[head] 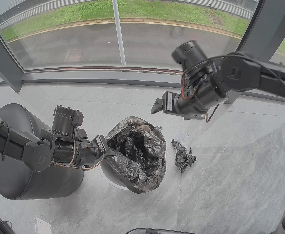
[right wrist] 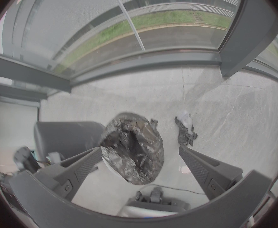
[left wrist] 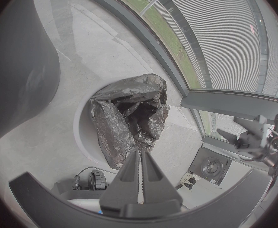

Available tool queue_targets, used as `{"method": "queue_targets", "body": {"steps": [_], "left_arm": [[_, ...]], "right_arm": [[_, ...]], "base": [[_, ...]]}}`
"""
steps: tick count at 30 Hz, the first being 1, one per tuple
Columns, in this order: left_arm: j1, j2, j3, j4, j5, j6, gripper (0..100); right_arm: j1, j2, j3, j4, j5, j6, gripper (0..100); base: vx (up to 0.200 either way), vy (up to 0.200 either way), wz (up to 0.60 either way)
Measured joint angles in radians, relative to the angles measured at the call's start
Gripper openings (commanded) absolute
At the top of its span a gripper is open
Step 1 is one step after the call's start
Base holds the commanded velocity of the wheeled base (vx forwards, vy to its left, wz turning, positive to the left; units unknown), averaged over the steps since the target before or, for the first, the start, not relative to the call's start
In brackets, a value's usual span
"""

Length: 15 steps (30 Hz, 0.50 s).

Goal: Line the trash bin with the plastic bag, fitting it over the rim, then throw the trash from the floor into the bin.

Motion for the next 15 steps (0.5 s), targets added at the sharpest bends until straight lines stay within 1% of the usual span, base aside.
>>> {"method": "queue_targets", "body": {"steps": [3, 6, 7, 9, 10, 15], "left_arm": [[-0.015, 0.008, 0.009, -0.018, 0.008, -0.013, 0], [-0.033, 0.014, 0.019, -0.030, 0.033, -0.020, 0], [-0.046, 0.015, 0.026, -0.035, 0.054, -0.022, 0], [-0.056, 0.016, 0.032, -0.040, 0.070, -0.022, 0], [-0.070, 0.016, 0.039, -0.046, 0.087, -0.021, 100], [-0.139, 0.010, 0.080, -0.058, 0.140, -0.005, 100]], "right_arm": [[-0.014, -0.068, 0.066, -0.100, 0.009, 0.017, 100], [-0.031, -0.137, 0.182, -0.213, 0.016, 0.027, 100], [-0.039, -0.175, 0.255, -0.276, 0.018, 0.031, 100], [-0.046, -0.202, 0.311, -0.325, 0.020, 0.034, 100], [-0.055, -0.233, 0.376, -0.385, 0.021, 0.038, 100], [-0.091, -0.337, 0.603, -0.623, 0.027, 0.046, 100]], "base": [[0.000, 0.000, 0.00], [0.000, 0.000, 0.00], [0.000, 0.000, 0.00], [0.000, 0.000, 0.00], [0.000, 0.000, 0.00], [0.000, 0.000, 0.00]]}}
